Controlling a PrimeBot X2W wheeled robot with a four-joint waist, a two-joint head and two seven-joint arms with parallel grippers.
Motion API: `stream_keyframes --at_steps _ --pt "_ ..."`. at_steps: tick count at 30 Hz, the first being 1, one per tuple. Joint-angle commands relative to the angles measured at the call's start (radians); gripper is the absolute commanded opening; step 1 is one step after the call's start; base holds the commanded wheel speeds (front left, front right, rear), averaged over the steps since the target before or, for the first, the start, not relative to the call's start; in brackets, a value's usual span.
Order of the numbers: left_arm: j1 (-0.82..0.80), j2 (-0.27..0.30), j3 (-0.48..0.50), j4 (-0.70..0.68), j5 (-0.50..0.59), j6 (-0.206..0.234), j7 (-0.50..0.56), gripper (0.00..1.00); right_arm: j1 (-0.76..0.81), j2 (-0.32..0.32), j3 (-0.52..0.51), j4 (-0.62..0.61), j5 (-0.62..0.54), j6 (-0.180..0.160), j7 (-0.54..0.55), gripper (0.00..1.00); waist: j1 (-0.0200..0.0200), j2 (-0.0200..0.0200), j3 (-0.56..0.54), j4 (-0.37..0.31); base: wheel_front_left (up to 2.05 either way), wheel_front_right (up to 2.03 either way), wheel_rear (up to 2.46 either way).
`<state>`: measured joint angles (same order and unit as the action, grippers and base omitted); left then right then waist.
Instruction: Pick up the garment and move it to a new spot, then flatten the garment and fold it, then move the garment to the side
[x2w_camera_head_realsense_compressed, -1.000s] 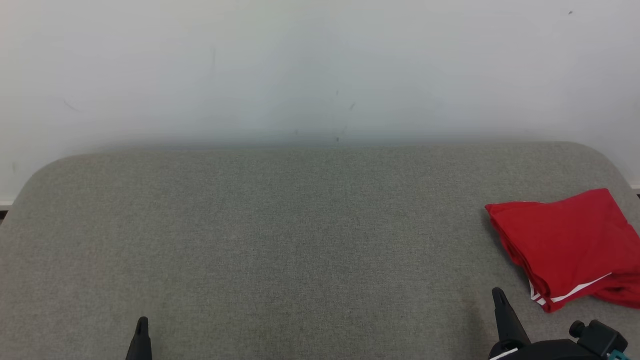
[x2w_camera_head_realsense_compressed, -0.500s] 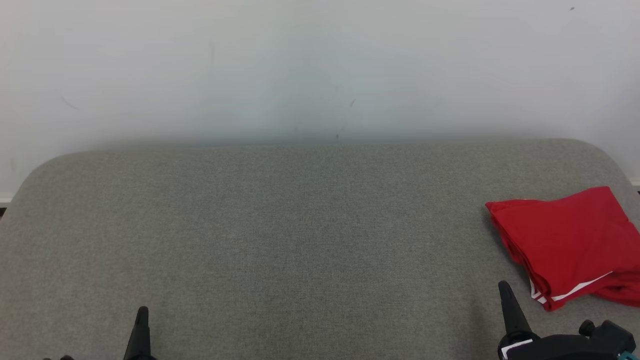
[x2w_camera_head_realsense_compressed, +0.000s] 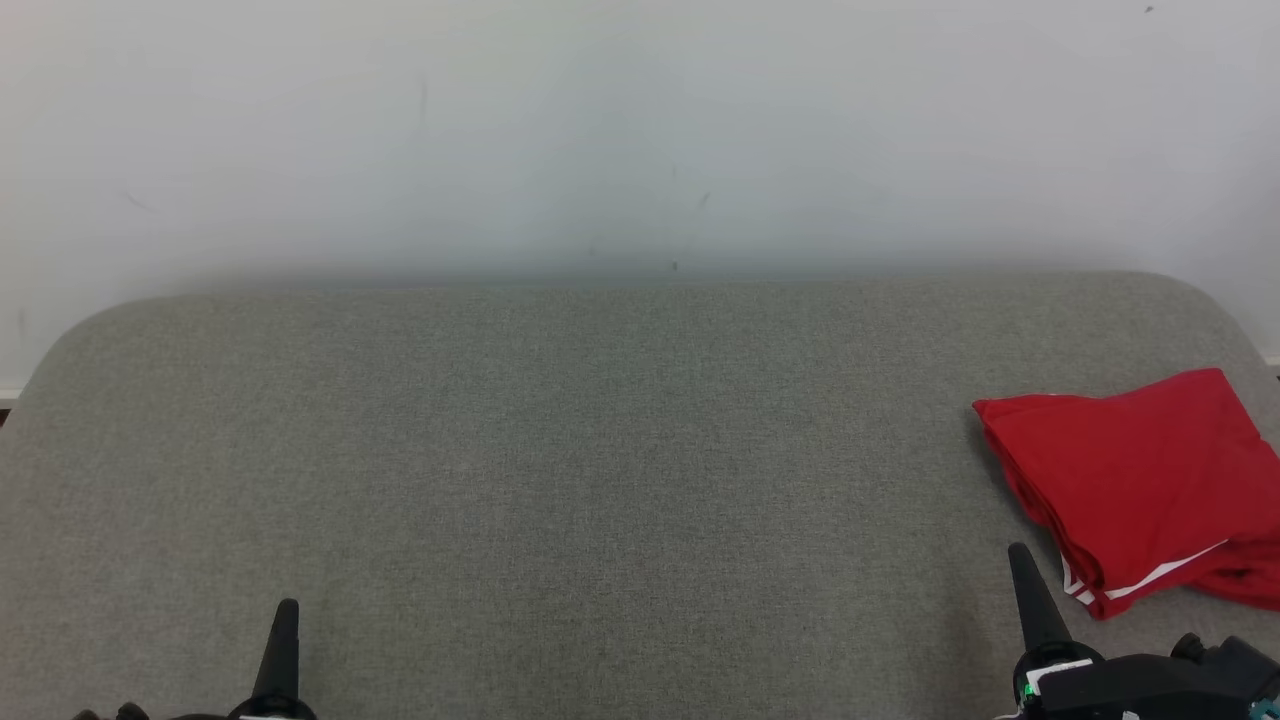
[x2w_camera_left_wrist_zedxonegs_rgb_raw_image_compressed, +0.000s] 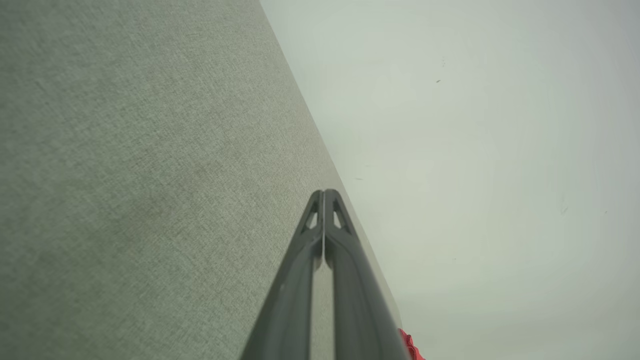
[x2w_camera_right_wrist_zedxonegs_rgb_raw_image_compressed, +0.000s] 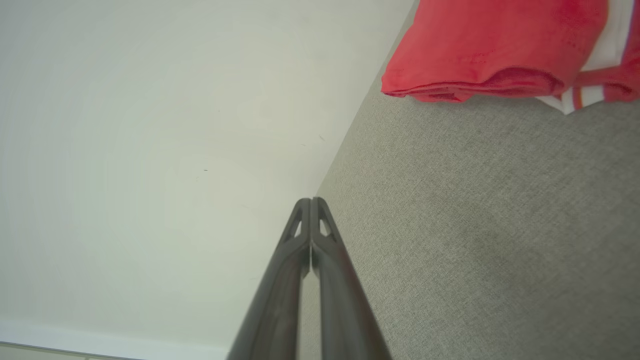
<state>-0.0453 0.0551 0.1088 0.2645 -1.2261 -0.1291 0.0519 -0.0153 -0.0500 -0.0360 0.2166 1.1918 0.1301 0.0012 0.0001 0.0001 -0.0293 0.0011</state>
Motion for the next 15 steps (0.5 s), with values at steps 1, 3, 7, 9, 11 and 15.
stream_keyframes --at_steps 1,3,7,9,11,15 --pt "-0.026 -0.001 0.007 -0.007 -0.022 -0.002 0.006 0.00 -0.014 -0.001 -0.005 -0.009 0.026 0.001 0.006 0.00 -0.0001 -0.0001 0.001 0.000 0.00 0.00 0.00" --pt "-0.030 -0.001 0.008 -0.007 -0.040 -0.002 0.013 0.00 -0.015 -0.001 -0.006 -0.010 0.047 0.001 0.006 0.00 -0.0001 -0.0001 0.002 0.000 0.00 0.00 0.00" --pt "-0.034 -0.001 0.011 -0.007 -0.072 -0.002 0.024 0.00 -0.019 -0.001 -0.010 -0.013 0.082 0.001 0.011 0.00 -0.0001 -0.0001 0.005 0.000 0.00 0.00 0.00" --pt "-0.035 -0.002 0.013 -0.006 -0.089 -0.002 0.030 0.00 -0.020 -0.001 -0.012 -0.014 0.102 0.001 0.013 0.00 -0.0001 -0.0001 0.006 0.000 0.00 0.00 0.00" --pt "-0.040 -0.002 0.014 -0.006 -0.106 -0.002 0.036 0.00 -0.021 -0.001 -0.014 -0.016 0.119 0.001 0.015 0.00 -0.0001 -0.0001 0.007 0.000 0.00 0.00 0.00" --pt "-0.047 -0.002 0.016 -0.005 -0.135 -0.002 0.047 0.00 -0.024 -0.001 -0.017 -0.019 0.154 0.001 0.017 0.00 -0.0001 -0.0001 0.010 0.000 0.00 0.00 0.00"
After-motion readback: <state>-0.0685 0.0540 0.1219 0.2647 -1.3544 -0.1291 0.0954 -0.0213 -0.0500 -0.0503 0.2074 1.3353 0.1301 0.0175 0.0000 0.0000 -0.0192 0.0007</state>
